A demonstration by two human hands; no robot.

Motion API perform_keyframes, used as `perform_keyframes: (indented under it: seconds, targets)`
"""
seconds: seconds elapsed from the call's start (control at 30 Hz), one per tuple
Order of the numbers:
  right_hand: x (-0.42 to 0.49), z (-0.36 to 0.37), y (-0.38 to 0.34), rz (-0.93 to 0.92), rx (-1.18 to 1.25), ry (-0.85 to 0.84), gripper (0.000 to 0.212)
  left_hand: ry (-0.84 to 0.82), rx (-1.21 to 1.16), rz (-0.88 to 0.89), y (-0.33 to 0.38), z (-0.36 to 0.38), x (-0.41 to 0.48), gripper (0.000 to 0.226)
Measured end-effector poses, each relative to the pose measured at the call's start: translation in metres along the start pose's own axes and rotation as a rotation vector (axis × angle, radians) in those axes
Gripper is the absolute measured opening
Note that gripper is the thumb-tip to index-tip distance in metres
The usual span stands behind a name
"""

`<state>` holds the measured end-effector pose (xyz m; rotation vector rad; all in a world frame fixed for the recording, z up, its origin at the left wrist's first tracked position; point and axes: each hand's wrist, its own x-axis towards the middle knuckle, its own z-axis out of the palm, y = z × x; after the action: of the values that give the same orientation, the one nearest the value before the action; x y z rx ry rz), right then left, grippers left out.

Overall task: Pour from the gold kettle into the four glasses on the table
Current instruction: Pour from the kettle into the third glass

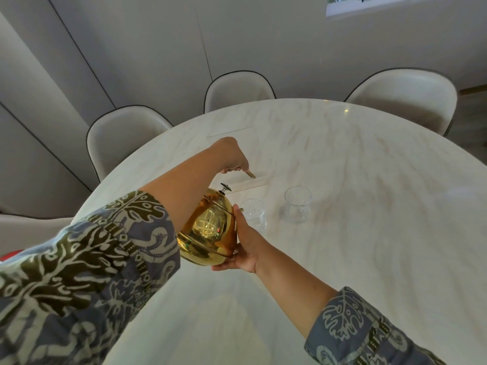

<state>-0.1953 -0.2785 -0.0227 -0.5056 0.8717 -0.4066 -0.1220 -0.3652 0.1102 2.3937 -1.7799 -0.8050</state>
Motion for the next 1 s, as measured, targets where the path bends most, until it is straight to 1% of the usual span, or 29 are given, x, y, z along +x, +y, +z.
perform_keyframes:
  seconds: [0.33,0.4,0.5,0.63,0.8,0.87,0.97,1.0]
  targets:
    - [0.002,-0.003,0.001,0.012,-0.023,0.014,0.052,0.006,-0.054,0.004,-0.004,0.0,-0.003,0.036]
    - [0.004,-0.004,0.004,0.001,-0.053,0.019,0.055,0.029,-0.072,0.004,-0.008,0.001,-0.005,0.036]
    - [0.004,-0.006,0.008,-0.022,-0.122,0.051,0.067,0.083,-0.097,0.0,-0.017,0.004,-0.009,0.036]
    - [0.002,-0.009,0.012,-0.051,-0.197,0.091,0.066,0.151,-0.19,-0.001,-0.033,0.01,-0.019,0.034]
    - [-0.001,-0.011,0.015,-0.078,-0.299,0.151,0.058,0.212,-0.337,-0.001,-0.055,0.018,-0.033,0.021]
    - [-0.001,-0.012,0.017,-0.108,-0.345,0.157,0.055,0.234,-0.395,0.002,-0.063,0.022,-0.039,0.021]
    - [0.0,-0.014,0.022,-0.148,-0.394,0.158,0.059,0.253,-0.542,0.003,-0.075,0.03,-0.049,0.026]
    - [-0.001,-0.014,0.024,-0.158,-0.403,0.163,0.059,0.254,-0.581,0.01,-0.078,0.031,-0.053,0.025]
